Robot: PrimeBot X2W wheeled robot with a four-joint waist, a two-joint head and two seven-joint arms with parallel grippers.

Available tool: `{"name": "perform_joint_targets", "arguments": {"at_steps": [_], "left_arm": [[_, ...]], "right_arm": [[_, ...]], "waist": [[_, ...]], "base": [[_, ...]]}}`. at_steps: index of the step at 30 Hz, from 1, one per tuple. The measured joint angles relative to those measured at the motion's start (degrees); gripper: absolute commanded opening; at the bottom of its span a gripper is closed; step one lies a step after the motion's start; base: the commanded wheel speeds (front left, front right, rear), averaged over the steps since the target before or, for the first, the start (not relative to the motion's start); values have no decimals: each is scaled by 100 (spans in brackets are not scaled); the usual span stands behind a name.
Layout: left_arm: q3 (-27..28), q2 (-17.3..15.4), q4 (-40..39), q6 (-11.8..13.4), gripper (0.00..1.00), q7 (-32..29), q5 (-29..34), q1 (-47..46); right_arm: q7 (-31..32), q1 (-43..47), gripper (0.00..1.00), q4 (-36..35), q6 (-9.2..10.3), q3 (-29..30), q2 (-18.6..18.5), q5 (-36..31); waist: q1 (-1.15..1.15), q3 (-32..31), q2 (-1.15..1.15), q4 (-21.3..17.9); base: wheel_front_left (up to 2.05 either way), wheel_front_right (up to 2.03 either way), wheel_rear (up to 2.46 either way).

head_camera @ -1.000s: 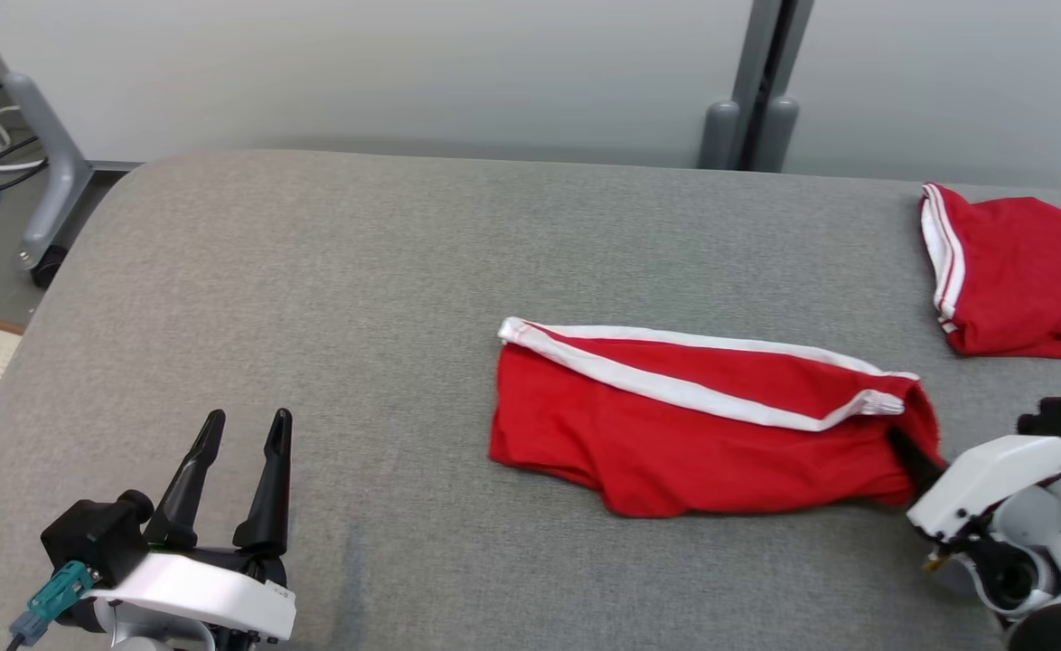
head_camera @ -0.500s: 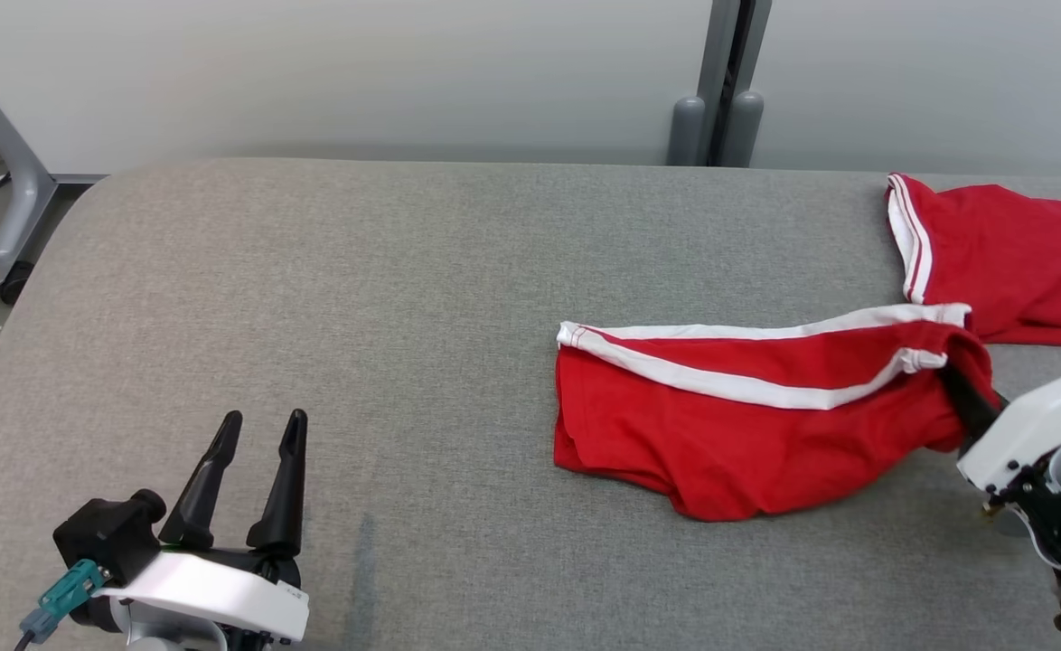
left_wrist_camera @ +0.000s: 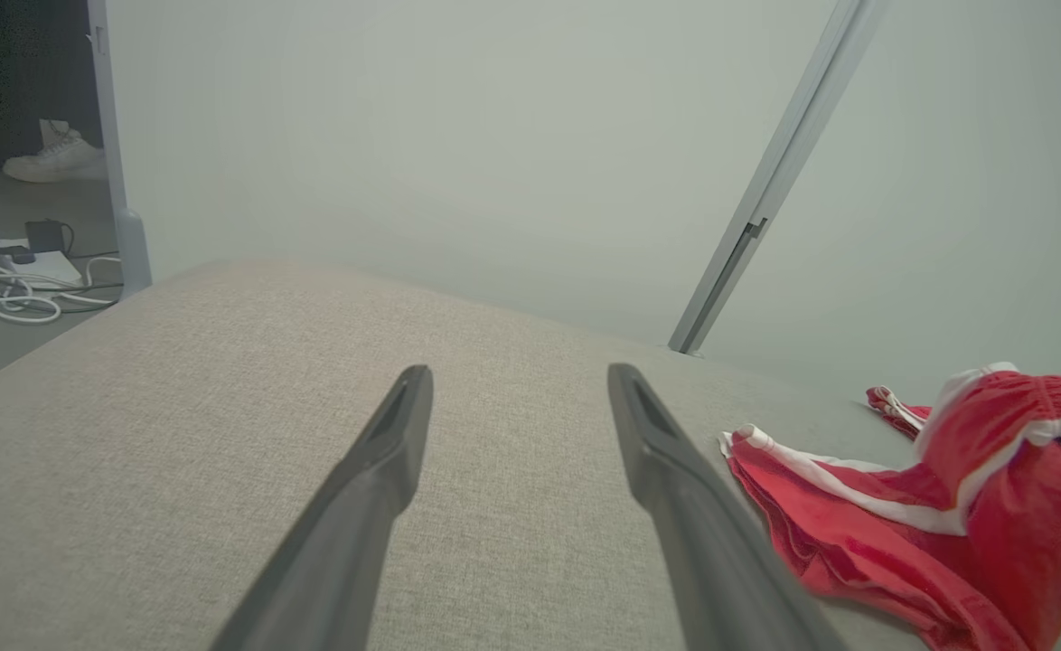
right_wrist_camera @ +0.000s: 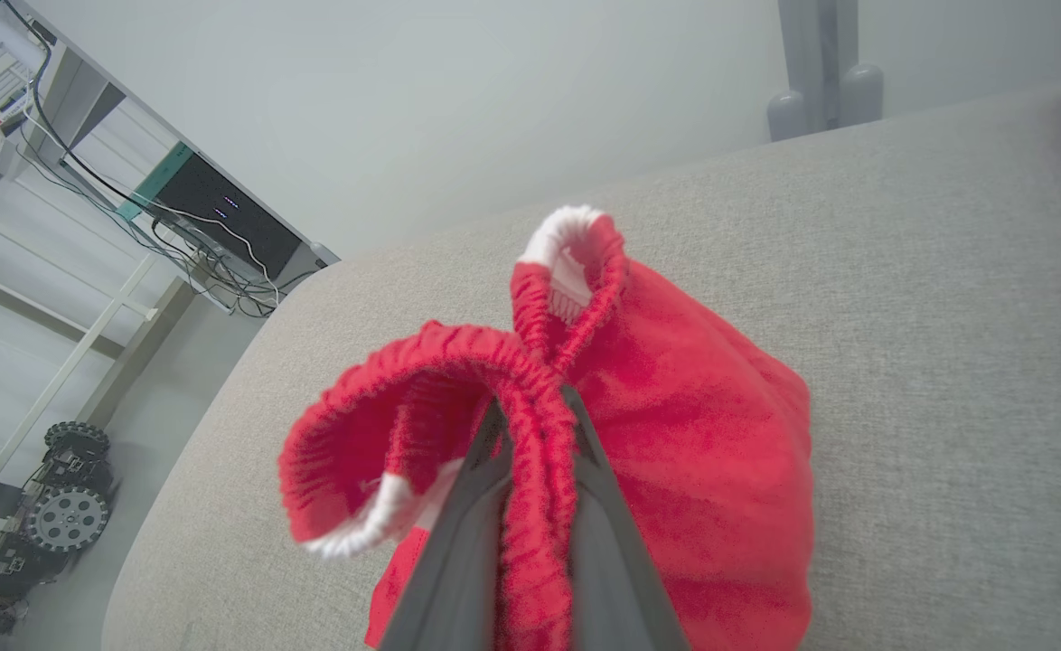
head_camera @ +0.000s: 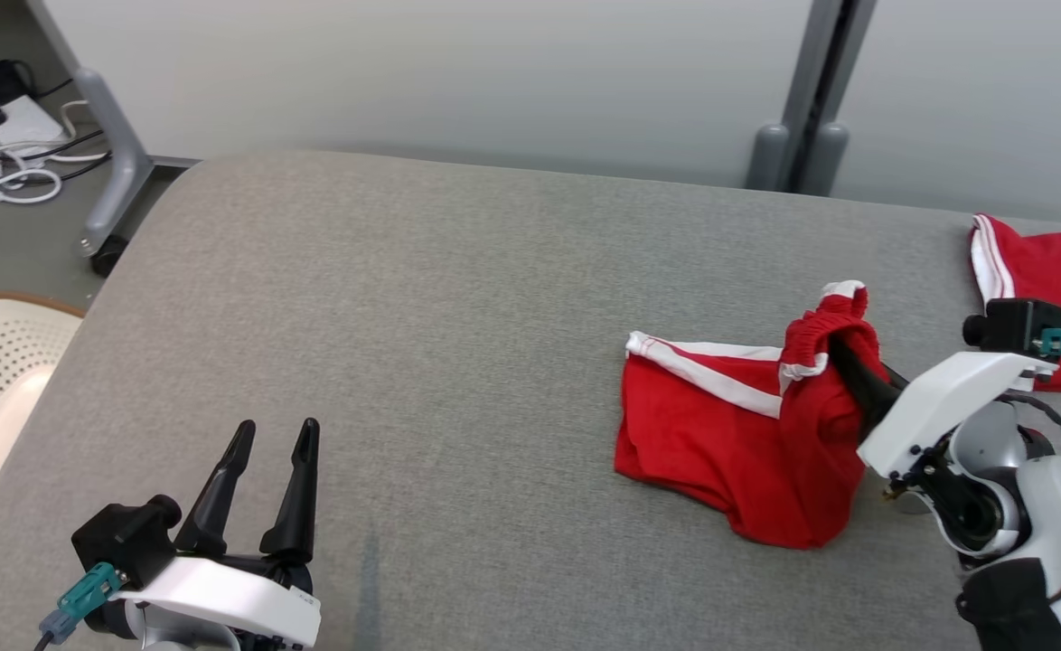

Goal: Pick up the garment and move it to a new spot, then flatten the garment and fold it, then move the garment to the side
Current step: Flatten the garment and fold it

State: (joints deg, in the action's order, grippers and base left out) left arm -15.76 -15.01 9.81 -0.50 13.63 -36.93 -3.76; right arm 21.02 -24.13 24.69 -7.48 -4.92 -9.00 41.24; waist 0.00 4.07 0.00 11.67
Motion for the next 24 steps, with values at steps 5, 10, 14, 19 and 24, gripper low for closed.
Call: {"name": "perform_joint_targets", "arguments": {"at_steps": [5, 10, 14, 19, 24], "left_arm": [[-15, 26, 40, -4, 100, 10, 1, -24], [-59, 87, 108, -33, 100, 35, 11, -32], [-87, 122, 158, -49, 100, 52, 11, -57], [-88, 129, 218, -80, 100, 59, 11, -127], [-93, 132, 291, -101, 100, 69, 11, -138]], "right_arm": [[-46, -143, 0, 201, 0, 134, 349, -439], [-141, -364, 3, 636, 0, 175, 543, -756], [-253, -523, 0, 1076, -1, 113, 594, -853], [-454, -750, 0, 1652, 0, -159, 616, -673], [-737, -992, 12, 2387, 0, -665, 623, -314]], "waist": [[0, 18, 0, 244], [0, 57, 0, 463], [0, 92, 0, 630], [0, 123, 0, 790], [0, 130, 0, 907]], "base": [[0, 0, 0], [0, 0, 0], [0, 0, 0], [0, 0, 0], [0, 0, 0]]}}
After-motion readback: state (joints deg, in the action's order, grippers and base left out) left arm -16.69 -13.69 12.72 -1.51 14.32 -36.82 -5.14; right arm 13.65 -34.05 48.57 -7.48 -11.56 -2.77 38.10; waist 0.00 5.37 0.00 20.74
